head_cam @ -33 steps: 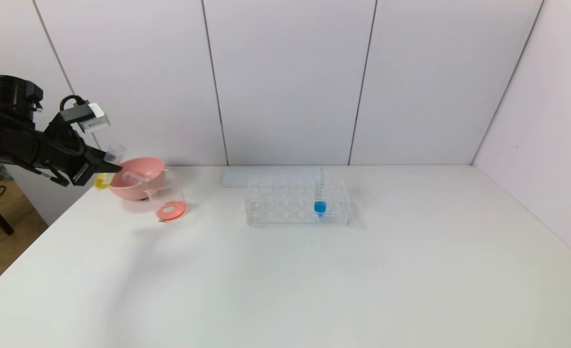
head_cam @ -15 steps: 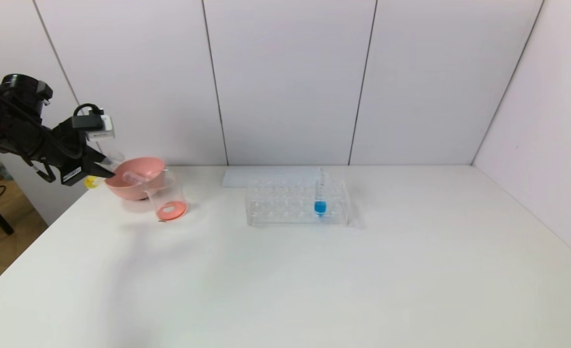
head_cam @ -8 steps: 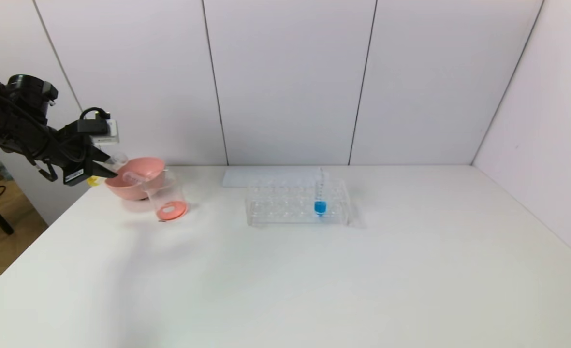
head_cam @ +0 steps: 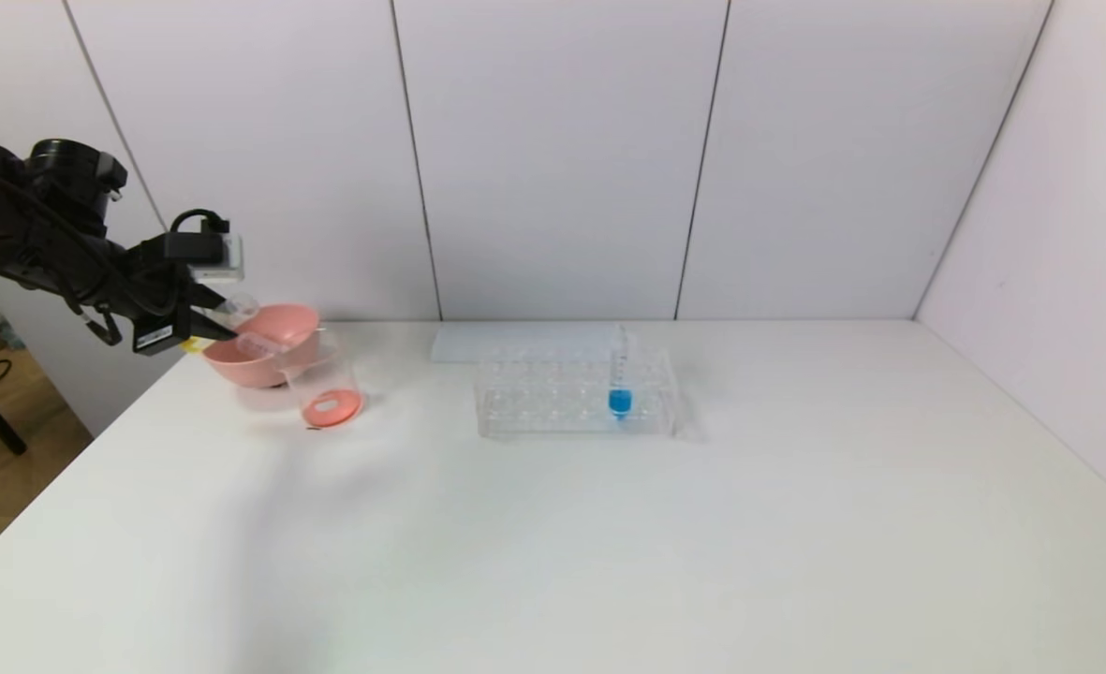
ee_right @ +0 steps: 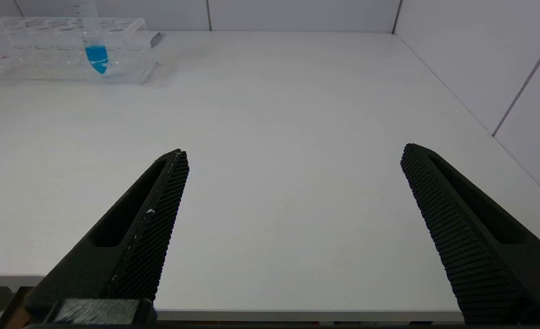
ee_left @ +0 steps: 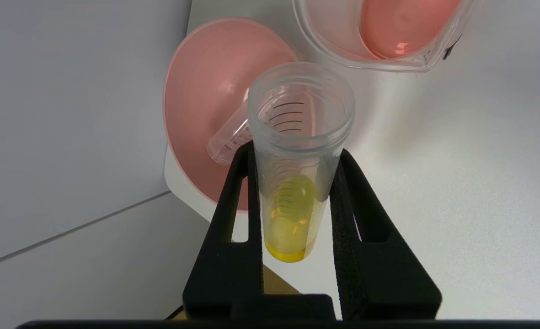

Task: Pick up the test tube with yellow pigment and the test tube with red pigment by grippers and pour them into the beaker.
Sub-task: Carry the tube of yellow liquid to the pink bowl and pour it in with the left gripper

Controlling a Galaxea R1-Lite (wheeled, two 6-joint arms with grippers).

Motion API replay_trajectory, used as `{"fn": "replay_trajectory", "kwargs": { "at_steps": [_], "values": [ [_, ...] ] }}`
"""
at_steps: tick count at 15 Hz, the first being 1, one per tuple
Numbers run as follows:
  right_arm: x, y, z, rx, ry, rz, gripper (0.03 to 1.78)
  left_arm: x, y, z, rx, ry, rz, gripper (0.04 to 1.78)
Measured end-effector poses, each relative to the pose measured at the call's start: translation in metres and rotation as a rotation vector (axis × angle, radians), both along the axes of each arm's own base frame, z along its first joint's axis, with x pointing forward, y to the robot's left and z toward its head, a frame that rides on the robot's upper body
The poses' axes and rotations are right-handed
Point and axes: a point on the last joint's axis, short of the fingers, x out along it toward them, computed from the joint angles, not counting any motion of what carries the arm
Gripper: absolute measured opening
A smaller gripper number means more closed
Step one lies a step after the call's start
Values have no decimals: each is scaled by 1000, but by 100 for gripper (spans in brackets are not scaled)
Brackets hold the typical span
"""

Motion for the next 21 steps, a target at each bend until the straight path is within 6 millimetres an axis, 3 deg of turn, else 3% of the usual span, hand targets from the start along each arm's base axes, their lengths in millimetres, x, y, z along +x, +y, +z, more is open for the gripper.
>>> {"fn": "replay_trajectory", "kwargs": {
  "at_steps": [21],
  "values": [
    [0, 0, 0, 0, 0, 0, 170, 14, -33, 5, 289, -75, -54, 44]
  ]
}}
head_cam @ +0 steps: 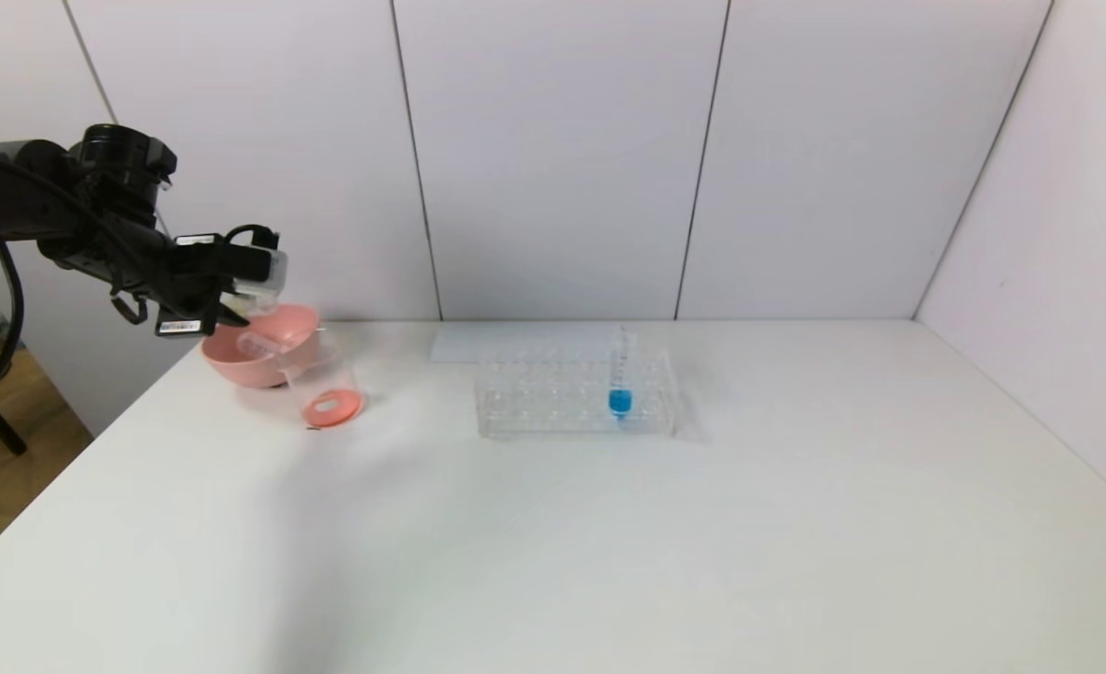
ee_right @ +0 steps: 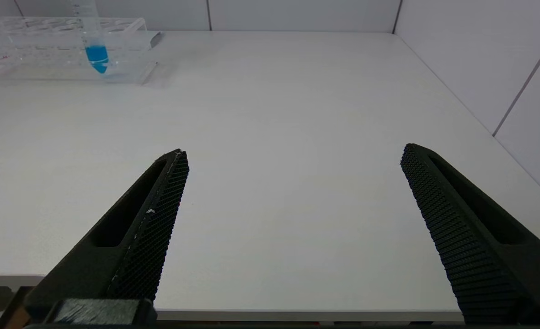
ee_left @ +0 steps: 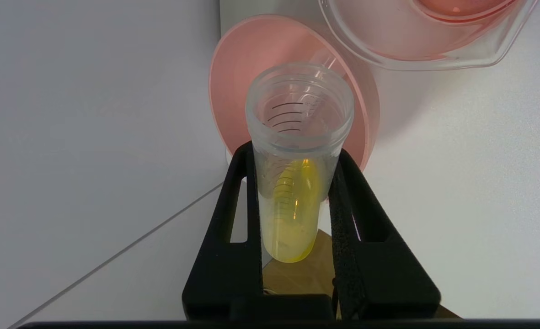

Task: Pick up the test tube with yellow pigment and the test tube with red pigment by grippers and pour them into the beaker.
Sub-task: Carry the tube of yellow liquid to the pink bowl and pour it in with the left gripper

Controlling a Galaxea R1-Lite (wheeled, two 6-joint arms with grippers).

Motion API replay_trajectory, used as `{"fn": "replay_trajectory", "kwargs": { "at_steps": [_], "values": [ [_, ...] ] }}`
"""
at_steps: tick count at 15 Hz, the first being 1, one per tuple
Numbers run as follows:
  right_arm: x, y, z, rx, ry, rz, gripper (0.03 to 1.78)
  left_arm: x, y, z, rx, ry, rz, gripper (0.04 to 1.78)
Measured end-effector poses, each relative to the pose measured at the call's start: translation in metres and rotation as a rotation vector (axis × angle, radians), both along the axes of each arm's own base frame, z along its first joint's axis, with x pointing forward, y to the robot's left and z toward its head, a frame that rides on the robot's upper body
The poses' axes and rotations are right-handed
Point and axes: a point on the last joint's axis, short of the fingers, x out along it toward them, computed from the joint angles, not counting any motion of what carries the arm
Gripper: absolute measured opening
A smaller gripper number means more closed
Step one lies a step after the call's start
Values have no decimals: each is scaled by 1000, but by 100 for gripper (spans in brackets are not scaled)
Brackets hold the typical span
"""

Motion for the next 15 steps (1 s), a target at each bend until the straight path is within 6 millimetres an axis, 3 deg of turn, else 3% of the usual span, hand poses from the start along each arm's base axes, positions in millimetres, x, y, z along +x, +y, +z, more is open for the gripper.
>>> {"fn": "replay_trajectory", "kwargs": {
  "at_steps": [15],
  "values": [
    [0, 0, 0, 0, 0, 0, 170, 7, -7, -1, 119, -40, -34, 44]
  ]
}}
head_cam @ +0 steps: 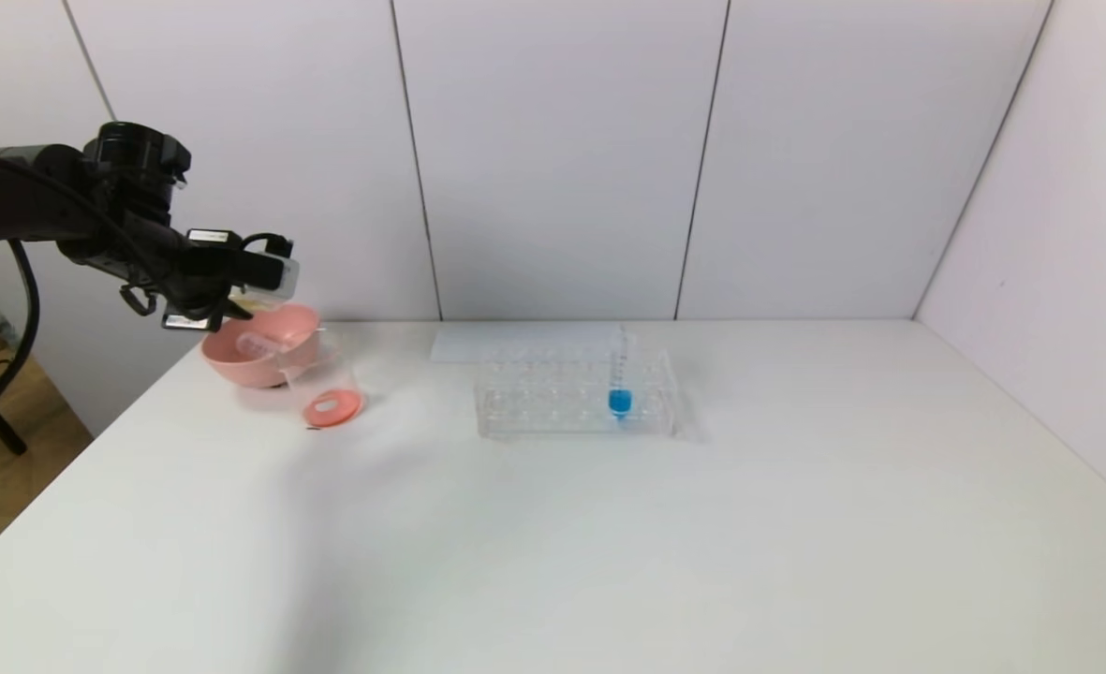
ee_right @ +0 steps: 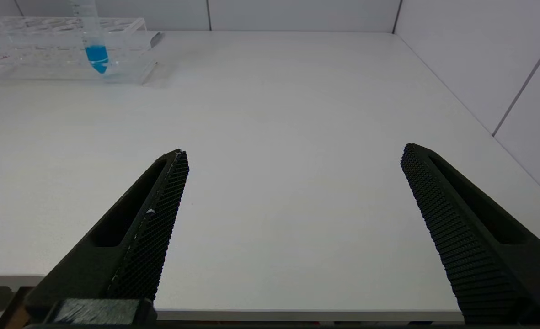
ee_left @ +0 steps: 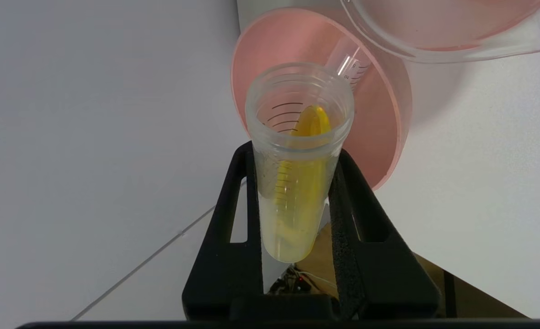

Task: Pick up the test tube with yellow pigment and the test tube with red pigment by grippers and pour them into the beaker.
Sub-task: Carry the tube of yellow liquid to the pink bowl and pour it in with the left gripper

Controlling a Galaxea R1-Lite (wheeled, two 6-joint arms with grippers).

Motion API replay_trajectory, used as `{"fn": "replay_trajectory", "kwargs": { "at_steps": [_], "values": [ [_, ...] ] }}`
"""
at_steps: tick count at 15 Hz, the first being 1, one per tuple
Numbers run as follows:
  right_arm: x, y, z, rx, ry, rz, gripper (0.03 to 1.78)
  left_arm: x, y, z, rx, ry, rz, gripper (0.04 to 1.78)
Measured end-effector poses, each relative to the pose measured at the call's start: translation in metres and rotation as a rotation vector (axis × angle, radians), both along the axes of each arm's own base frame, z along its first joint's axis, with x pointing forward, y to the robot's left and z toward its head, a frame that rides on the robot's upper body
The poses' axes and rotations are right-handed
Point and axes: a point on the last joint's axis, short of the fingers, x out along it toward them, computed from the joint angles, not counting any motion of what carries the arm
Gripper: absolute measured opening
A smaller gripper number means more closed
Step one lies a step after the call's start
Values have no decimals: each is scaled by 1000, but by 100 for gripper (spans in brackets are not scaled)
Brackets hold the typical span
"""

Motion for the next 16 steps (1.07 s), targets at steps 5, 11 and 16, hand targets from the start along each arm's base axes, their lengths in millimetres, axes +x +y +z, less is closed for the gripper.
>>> {"fn": "replay_trajectory", "kwargs": {
  "at_steps": [5, 11, 16],
  "values": [
    [0, 0, 0, 0, 0, 0, 170, 3, -4, -2, 36, -4, -8, 44],
    [0, 0, 0, 0, 0, 0, 170, 3, -6, -2, 62, -1, -9, 44],
    [0, 0, 0, 0, 0, 0, 170, 4, -9, -3, 64, 0, -19, 44]
  ]
}}
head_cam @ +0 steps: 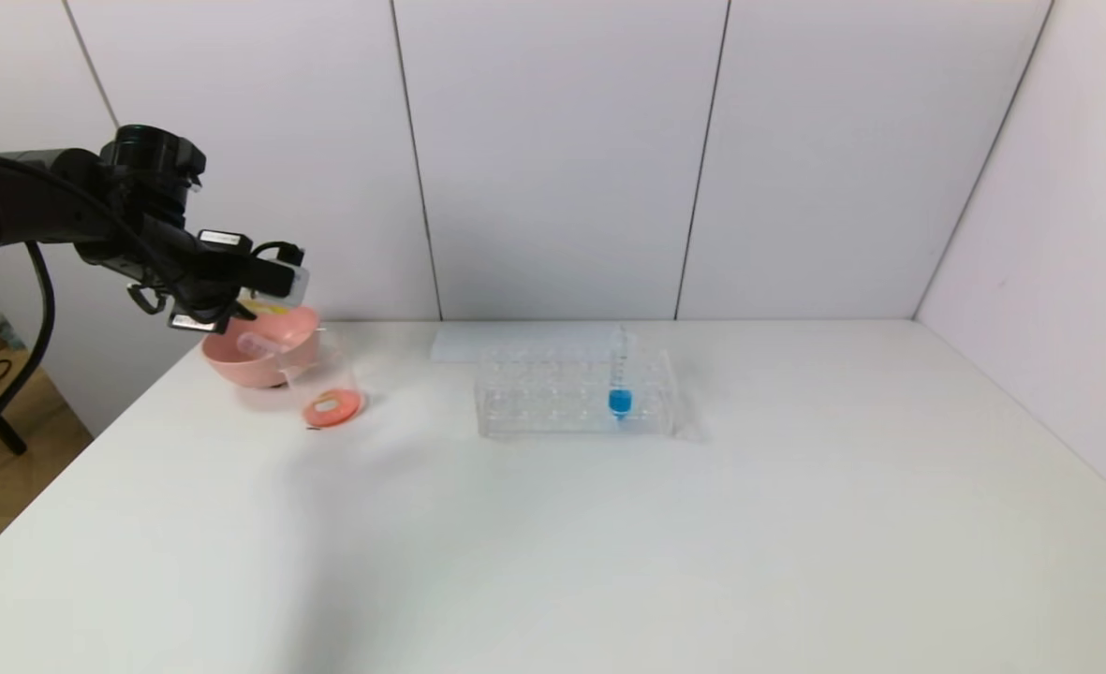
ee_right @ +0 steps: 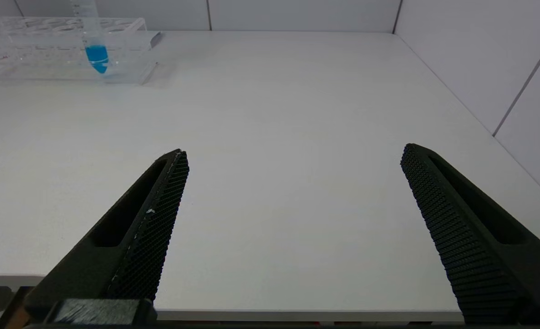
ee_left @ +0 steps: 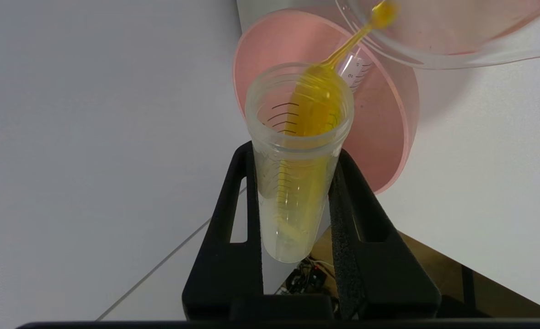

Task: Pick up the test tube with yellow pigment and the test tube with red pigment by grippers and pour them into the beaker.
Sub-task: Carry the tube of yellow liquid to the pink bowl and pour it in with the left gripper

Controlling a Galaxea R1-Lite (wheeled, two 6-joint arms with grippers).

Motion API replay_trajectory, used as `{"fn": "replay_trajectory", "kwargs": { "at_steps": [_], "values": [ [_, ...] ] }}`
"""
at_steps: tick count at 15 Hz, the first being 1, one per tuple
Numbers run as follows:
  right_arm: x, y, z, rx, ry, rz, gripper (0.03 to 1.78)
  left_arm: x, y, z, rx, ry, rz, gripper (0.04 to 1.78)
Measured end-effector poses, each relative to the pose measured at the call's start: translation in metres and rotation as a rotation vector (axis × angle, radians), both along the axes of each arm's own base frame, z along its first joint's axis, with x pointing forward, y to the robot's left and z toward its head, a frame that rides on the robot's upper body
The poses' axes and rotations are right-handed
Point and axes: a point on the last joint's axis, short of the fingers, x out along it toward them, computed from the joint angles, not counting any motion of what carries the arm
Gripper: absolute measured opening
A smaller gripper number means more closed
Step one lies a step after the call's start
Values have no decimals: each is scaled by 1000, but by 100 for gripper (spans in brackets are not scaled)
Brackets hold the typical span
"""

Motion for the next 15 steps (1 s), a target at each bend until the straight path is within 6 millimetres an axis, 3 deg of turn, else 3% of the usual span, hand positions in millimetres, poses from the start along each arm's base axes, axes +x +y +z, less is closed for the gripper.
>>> {"fn": "replay_trajectory", "kwargs": {
  "at_steps": [15],
  "values": [
    [0, 0, 0, 0, 0, 0, 170, -1, -8, 3, 18, -5, -28, 44]
  ]
}}
